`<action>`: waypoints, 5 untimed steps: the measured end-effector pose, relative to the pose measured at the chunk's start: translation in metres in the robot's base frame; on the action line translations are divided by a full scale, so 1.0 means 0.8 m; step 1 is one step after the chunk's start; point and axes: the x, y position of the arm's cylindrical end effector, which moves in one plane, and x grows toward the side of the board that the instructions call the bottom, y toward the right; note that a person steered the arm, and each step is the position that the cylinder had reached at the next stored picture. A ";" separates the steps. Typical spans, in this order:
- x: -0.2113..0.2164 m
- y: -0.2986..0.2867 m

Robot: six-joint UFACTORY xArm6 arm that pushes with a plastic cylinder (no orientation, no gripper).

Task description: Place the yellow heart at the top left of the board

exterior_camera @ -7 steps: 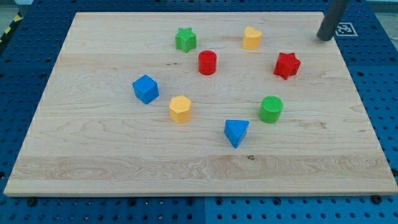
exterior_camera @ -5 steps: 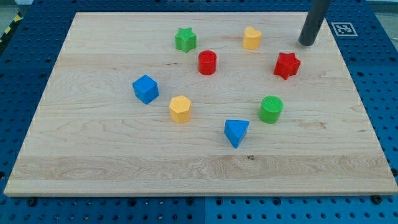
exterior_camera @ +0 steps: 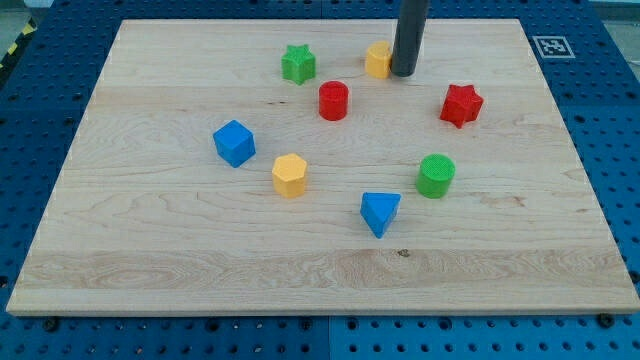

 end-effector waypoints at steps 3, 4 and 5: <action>-0.009 -0.093; -0.026 -0.119; -0.043 -0.124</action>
